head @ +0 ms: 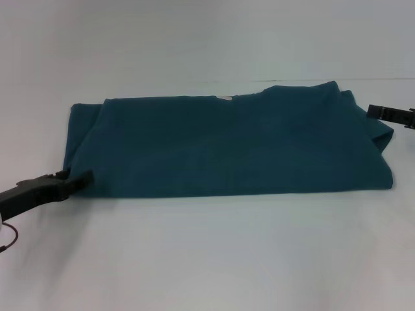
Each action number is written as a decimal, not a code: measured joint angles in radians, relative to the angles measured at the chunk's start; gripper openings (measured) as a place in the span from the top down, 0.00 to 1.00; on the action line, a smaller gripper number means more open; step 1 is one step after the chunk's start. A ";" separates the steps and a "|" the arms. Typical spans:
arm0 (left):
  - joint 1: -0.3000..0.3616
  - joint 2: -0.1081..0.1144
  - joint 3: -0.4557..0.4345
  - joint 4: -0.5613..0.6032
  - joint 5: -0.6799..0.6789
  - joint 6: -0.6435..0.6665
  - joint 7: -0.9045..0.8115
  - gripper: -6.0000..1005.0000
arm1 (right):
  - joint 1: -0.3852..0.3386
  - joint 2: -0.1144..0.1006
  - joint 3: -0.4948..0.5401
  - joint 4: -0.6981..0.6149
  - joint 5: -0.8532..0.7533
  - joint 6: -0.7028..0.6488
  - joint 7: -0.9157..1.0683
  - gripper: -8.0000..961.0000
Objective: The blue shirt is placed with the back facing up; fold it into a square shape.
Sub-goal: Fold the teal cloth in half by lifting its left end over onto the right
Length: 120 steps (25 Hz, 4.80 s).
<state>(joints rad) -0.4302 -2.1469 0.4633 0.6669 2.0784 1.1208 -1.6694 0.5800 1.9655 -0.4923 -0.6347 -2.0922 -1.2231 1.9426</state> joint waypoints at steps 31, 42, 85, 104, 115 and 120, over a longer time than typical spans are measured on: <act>-0.009 0.003 0.000 0.023 0.020 -0.017 -0.014 0.99 | -0.011 -0.027 -0.011 0.001 -0.152 0.044 0.147 0.26; -0.011 0.004 0.000 0.023 0.020 -0.018 -0.015 0.99 | -0.010 -0.019 -0.011 0.072 -0.200 0.070 0.186 0.30; -0.005 0.010 -0.009 0.036 0.020 -0.020 -0.014 0.97 | -0.047 0.019 0.003 0.096 -0.088 0.089 0.073 0.96; 0.108 0.007 -0.023 0.139 0.020 0.091 -0.067 0.96 | -0.155 0.012 0.043 0.089 -0.059 -0.084 -0.044 0.88; 0.122 0.010 -0.081 0.150 0.020 0.197 -0.060 0.96 | -0.166 0.019 0.031 0.089 -0.063 -0.132 -0.067 0.84; 0.127 0.015 -0.133 0.156 0.020 0.240 -0.065 0.89 | -0.169 0.006 0.032 0.086 -0.065 -0.167 -0.072 0.82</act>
<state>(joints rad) -0.3029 -2.1321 0.3301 0.8226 2.0985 1.3611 -1.7344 0.4109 1.9711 -0.4605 -0.5488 -2.1574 -1.3900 1.8704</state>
